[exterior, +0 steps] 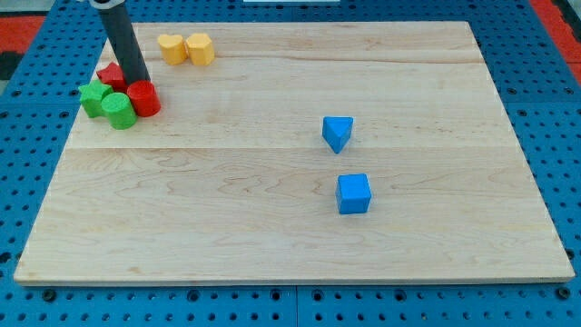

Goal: Side the red circle towards down

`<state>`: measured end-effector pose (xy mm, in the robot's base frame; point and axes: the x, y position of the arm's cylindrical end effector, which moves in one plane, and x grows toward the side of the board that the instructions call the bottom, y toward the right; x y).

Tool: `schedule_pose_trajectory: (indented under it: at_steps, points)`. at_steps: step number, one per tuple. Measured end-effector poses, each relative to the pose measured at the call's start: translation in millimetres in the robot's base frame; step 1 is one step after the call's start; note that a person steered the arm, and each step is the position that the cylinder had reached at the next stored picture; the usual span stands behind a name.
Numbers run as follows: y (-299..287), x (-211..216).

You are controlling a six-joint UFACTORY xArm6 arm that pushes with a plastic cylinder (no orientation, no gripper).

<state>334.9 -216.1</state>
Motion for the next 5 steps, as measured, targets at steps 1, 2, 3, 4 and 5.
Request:
schedule_pose_trajectory:
  at_steps: [1, 2, 3, 4, 5]
  points:
    - [5.4, 28.6]
    - [19.1, 60.5]
    - [42.3, 93.1]
    - [66.2, 111.3]
    - [95.6, 124.1]
